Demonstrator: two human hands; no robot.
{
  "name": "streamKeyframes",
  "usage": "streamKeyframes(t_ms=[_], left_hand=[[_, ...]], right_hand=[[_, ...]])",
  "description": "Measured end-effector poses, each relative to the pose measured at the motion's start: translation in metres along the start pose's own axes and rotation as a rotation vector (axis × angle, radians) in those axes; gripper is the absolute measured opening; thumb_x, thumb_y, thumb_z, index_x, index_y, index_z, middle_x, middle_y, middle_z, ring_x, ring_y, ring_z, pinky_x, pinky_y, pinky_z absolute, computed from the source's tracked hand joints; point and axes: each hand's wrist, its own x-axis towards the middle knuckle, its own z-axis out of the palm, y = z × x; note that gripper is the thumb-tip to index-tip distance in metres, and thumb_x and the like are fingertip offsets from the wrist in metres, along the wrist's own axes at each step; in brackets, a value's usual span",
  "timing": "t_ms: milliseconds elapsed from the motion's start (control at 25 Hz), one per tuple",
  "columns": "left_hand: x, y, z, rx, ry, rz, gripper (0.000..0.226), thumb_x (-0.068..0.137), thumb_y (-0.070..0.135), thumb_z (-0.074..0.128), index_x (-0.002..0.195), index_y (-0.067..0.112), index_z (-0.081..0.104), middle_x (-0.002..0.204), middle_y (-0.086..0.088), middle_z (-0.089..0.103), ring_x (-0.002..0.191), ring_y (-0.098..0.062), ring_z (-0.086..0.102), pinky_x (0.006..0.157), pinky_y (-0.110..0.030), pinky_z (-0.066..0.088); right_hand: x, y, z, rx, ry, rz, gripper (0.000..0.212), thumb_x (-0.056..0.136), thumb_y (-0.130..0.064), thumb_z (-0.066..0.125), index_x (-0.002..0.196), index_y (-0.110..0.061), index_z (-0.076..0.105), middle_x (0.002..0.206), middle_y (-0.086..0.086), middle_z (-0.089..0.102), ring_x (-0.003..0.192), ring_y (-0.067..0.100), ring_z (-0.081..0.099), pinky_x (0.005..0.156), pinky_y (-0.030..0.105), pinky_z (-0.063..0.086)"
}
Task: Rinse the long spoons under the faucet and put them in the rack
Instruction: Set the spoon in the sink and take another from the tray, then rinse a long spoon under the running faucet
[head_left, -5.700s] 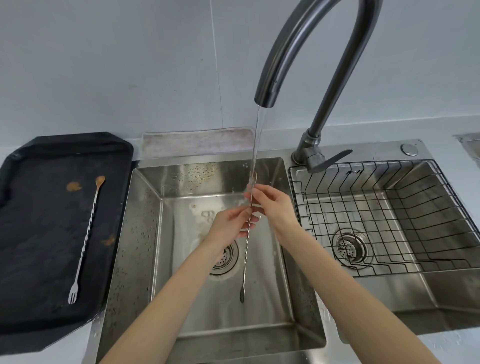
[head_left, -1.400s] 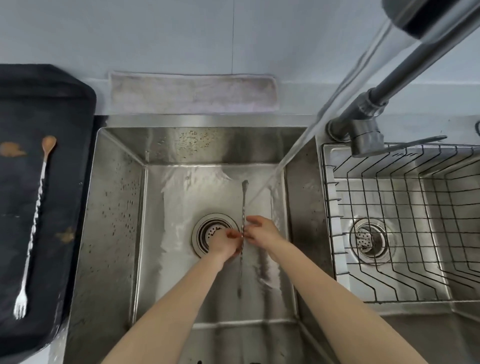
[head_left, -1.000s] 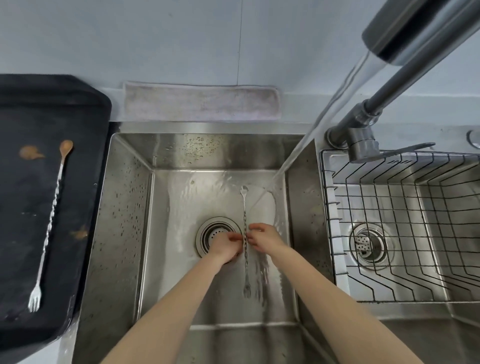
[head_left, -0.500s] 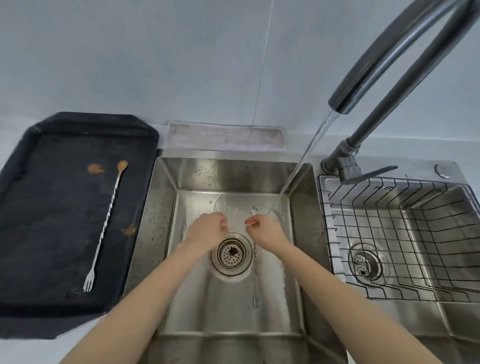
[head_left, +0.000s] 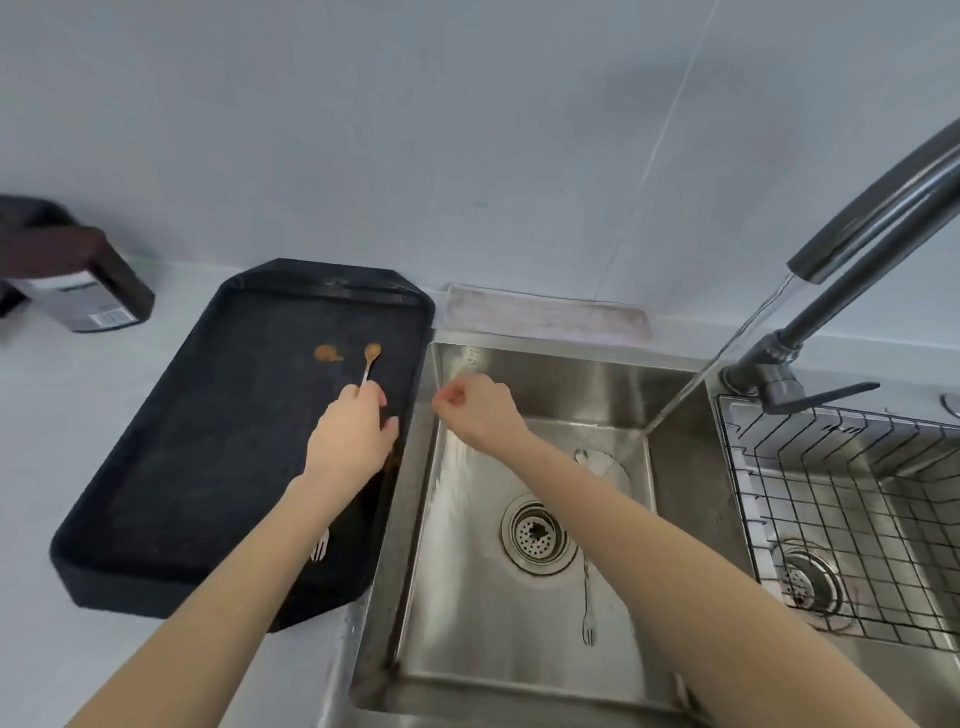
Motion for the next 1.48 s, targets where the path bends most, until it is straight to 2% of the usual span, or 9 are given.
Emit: streamKeyframes(t_ms=[320,560,720,880,1000,1120,1240,1360,1480], left_hand=[[0.005,-0.057,-0.002,0.041,-0.181,-0.185,0.034,0.085,0.033,0.056,0.101,0.004,0.049,0.103,-0.015,0.06,0.091,-0.031,0.057,0.069,-0.034,0.042],[0.009,-0.076,0.01,0.038,-0.279,-0.231,0.032,0.082,0.038,0.058,0.095,0.008,0.062,0.096,-0.013,0.066,0.09,-0.032,0.062,0.069,-0.032,0.045],[0.009,-0.079,0.014,0.04,-0.239,-0.225,0.029,0.082,0.033,0.057,0.093,0.007,0.064,0.096,-0.014,0.067,0.091,-0.034,0.062,0.065,-0.031,0.043],[0.007,-0.076,0.013,0.027,-0.199,-0.236,0.026,0.083,0.028,0.052,0.084,0.003,0.059,0.079,-0.01,0.055,0.086,-0.037,0.061,0.061,-0.03,0.038],[0.004,-0.075,0.014,-0.006,-0.197,-0.228,0.023,0.083,0.026,0.052,0.073,0.005,0.048,0.076,-0.01,0.053,0.084,-0.038,0.061,0.06,-0.031,0.038],[0.003,-0.071,0.012,-0.055,-0.202,-0.218,0.024,0.082,0.025,0.052,0.068,0.006,0.048,0.077,-0.011,0.057,0.084,-0.038,0.061,0.06,-0.031,0.039],[0.002,-0.063,0.003,-0.125,-0.156,-0.171,0.02,0.083,0.023,0.054,0.086,0.004,0.061,0.09,-0.014,0.068,0.087,-0.033,0.062,0.066,-0.031,0.043],[-0.002,-0.045,-0.009,-0.145,-0.046,-0.047,0.019,0.086,0.022,0.055,0.097,0.007,0.059,0.094,-0.011,0.068,0.079,-0.022,0.059,0.067,-0.029,0.043],[-0.009,-0.019,-0.015,-0.201,0.011,0.05,0.019,0.087,0.022,0.055,0.098,0.008,0.058,0.086,-0.006,0.065,0.077,-0.019,0.059,0.07,-0.028,0.045]], right_hand=[[0.025,-0.035,0.064,-0.058,-0.027,0.055,0.016,0.085,-0.022,0.053,0.081,-0.009,0.062,0.096,0.022,0.07,0.089,0.037,0.067,0.088,0.042,0.053],[0.038,-0.043,0.094,-0.185,-0.065,0.127,0.026,0.085,-0.022,0.055,0.098,0.0,0.06,0.107,0.022,0.062,0.102,0.038,0.058,0.076,0.037,0.048],[0.039,-0.049,0.105,-0.277,-0.08,0.144,0.031,0.087,-0.023,0.055,0.109,-0.001,0.053,0.118,0.019,0.056,0.111,0.038,0.054,0.081,0.038,0.047],[0.04,-0.053,0.112,-0.326,-0.091,0.169,0.032,0.087,-0.018,0.055,0.113,-0.001,0.05,0.122,0.018,0.054,0.113,0.036,0.052,0.086,0.039,0.047],[0.039,-0.052,0.112,-0.274,-0.082,0.188,0.03,0.084,-0.016,0.056,0.11,0.0,0.051,0.12,0.019,0.054,0.111,0.037,0.054,0.084,0.038,0.048],[0.039,-0.047,0.109,-0.188,-0.067,0.184,0.019,0.083,-0.015,0.056,0.096,-0.002,0.055,0.111,0.02,0.057,0.103,0.037,0.055,0.075,0.035,0.044],[0.037,-0.044,0.1,-0.06,-0.012,0.171,0.012,0.08,-0.016,0.056,0.072,-0.007,0.055,0.091,0.018,0.061,0.083,0.032,0.055,0.067,0.03,0.042],[0.029,-0.042,0.078,0.074,0.058,0.113,0.01,0.08,-0.018,0.055,0.073,-0.011,0.056,0.08,0.011,0.062,0.083,0.024,0.059,0.069,0.029,0.045],[0.014,-0.034,0.047,0.172,0.131,0.06,0.008,0.082,-0.02,0.056,0.077,-0.013,0.055,0.083,0.011,0.067,0.089,0.022,0.06,0.075,0.026,0.043]])
